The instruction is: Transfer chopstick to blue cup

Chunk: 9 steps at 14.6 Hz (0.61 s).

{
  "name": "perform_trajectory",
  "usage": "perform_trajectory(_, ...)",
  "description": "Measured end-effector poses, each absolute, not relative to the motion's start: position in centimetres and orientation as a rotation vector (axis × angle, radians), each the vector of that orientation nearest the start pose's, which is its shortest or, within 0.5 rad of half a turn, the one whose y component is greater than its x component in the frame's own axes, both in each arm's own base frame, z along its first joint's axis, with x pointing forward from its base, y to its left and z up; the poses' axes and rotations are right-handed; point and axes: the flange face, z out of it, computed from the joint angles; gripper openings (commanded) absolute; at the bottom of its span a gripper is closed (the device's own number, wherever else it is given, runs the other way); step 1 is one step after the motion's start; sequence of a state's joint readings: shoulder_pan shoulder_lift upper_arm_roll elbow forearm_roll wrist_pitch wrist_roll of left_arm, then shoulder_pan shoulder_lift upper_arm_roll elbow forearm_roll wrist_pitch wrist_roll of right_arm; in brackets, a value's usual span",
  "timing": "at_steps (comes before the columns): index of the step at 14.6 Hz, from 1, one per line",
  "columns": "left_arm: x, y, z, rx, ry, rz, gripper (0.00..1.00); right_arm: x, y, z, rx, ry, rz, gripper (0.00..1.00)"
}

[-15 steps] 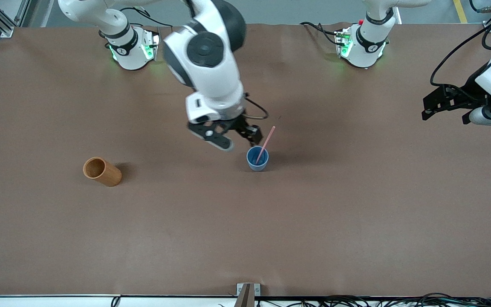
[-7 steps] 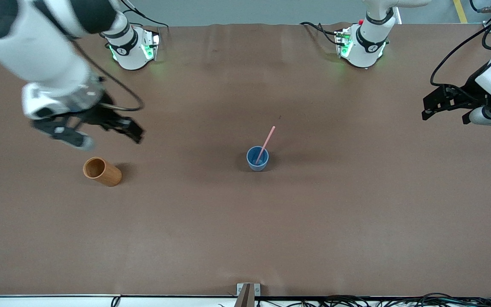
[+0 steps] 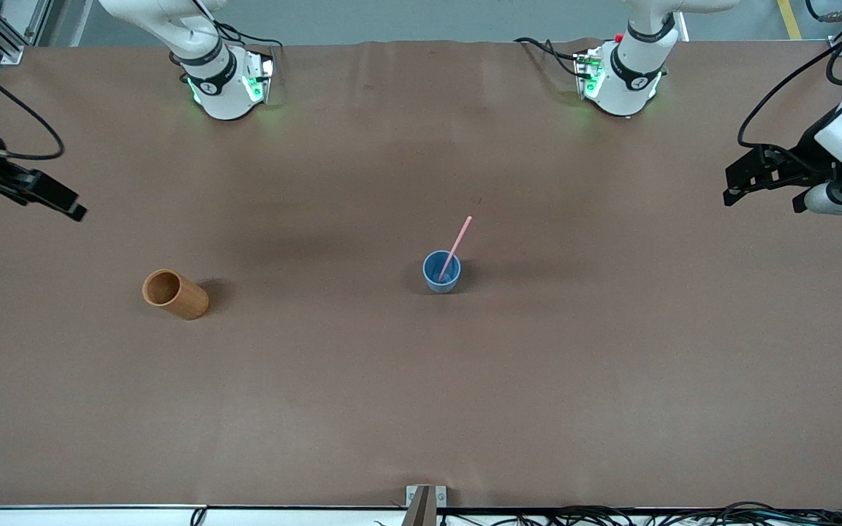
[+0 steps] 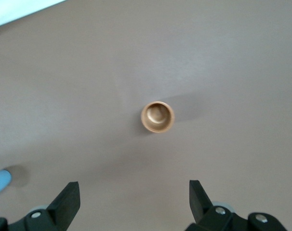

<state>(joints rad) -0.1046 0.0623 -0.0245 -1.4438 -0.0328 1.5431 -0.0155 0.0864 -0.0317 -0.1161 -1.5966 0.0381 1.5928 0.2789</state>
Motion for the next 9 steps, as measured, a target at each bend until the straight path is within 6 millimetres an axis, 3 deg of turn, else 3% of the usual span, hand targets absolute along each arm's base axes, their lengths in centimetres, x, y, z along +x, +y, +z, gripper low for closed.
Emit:
perform_trajectory(3, 56.7, -7.7, 64.7, -3.173, 0.183, -0.055, 1.00, 53.1, -3.3, 65.0, -3.085, 0.420, -0.026, 1.00)
perform_trajectory(7, 56.7, -7.7, 64.7, -3.173, 0.183, -0.055, 1.00, 52.1, -3.8, 68.9, -3.119, 0.302, -0.098, 1.00)
perform_trajectory(9, 56.7, -7.7, 64.7, -3.173, 0.183, -0.055, 1.00, 52.0, -4.0, 69.3, -3.132, 0.226, -0.107, 1.00)
